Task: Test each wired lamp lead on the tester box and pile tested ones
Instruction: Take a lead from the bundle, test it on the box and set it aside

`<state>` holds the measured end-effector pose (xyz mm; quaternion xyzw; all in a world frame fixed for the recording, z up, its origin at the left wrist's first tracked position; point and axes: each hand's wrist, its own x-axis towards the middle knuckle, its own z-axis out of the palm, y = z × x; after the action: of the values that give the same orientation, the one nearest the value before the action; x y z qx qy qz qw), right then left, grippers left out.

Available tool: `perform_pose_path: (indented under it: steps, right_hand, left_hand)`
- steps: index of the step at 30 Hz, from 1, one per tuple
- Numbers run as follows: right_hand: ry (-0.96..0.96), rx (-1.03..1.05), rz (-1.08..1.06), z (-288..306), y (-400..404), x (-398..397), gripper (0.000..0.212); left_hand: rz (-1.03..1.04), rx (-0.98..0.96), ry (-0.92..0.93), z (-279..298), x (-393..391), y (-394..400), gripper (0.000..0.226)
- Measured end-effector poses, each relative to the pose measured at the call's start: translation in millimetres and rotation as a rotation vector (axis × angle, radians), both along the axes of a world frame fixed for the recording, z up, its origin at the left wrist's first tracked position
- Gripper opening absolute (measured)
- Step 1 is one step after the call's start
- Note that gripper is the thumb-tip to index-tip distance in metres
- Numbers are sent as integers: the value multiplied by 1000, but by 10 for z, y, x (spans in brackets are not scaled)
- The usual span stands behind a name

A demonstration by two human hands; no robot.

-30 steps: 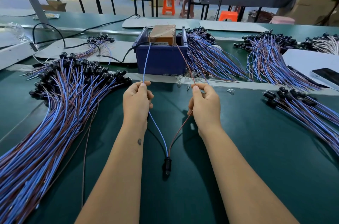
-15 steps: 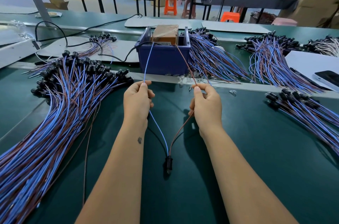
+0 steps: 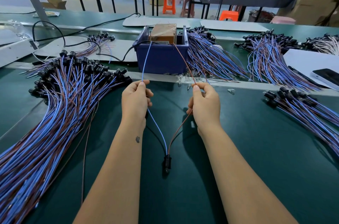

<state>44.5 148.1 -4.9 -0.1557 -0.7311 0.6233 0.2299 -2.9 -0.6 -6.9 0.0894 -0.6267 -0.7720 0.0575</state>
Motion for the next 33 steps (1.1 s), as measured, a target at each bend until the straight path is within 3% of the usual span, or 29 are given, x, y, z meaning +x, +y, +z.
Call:
perform_pose_path:
  steps: [33]
  right_hand:
    - [-15,-36,-14,30,-2,22,16]
  left_hand:
    - [61,70,-32,48,39,-1,27]
